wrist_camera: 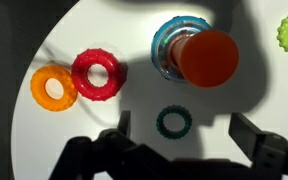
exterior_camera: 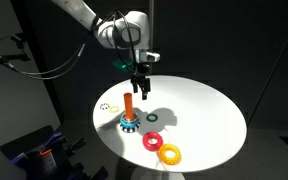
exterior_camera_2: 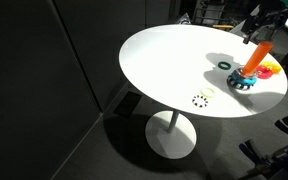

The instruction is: Place the dark green ring on the stack

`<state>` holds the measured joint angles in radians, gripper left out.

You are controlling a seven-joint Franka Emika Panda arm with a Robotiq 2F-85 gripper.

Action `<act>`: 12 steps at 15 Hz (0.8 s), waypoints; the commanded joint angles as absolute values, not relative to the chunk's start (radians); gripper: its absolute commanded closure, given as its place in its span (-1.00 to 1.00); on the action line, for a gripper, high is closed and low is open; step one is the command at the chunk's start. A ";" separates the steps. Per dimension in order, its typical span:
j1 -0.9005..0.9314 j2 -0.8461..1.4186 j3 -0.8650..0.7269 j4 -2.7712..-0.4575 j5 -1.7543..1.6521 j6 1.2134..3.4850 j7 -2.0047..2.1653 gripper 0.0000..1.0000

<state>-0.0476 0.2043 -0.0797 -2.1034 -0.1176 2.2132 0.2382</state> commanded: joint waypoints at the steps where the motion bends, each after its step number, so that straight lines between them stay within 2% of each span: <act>1: -0.044 0.210 -0.084 -2.097 -0.116 2.210 0.237 -1.00; 12: -0.043 0.230 -0.082 -2.085 -0.099 2.274 0.248 -1.00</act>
<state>-0.0454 0.2152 -0.0798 -2.0955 -0.1146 2.2360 0.2409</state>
